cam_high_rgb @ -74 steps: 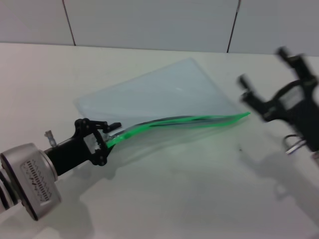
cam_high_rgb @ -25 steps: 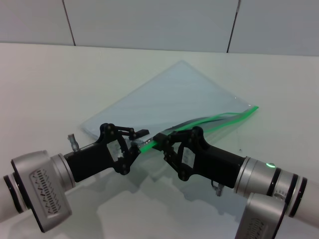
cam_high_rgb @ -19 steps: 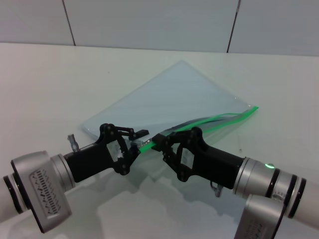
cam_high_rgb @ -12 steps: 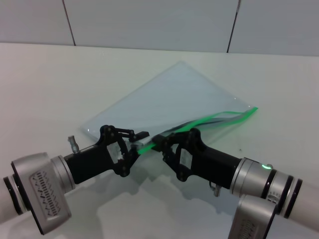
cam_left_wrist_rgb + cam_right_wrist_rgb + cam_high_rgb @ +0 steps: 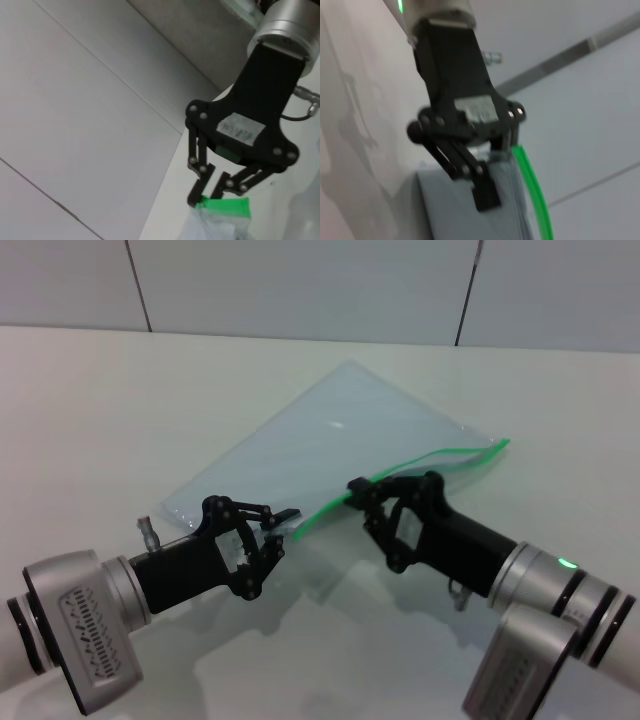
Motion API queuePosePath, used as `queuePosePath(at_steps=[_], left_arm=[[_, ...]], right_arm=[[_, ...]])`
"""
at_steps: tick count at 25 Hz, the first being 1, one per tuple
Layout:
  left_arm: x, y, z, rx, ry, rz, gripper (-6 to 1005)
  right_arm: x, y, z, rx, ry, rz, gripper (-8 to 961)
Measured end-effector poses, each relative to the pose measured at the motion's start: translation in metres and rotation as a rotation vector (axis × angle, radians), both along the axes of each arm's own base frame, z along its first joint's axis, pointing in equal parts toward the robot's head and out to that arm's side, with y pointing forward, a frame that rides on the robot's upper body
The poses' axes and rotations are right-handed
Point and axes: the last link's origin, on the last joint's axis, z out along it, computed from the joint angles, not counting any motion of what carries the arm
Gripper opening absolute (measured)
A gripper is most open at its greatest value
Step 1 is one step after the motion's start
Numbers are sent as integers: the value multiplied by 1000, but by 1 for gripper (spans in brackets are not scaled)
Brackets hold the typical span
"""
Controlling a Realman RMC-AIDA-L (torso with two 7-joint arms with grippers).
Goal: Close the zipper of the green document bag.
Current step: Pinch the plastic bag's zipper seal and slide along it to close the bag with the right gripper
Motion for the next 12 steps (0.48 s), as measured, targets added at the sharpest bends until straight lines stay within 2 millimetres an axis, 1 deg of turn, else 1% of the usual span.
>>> queuePosePath(at_steps=[4, 5, 12], left_arm=[[-1, 0, 0, 0, 2, 1, 55], [-1, 0, 0, 0, 2, 2, 55], [-1, -1, 0, -1, 5, 2, 55]], right_arm=[[11, 10, 10, 61, 2, -59, 86], [11, 10, 10, 61, 2, -59, 88], [32, 25, 30, 164, 29, -188, 99]])
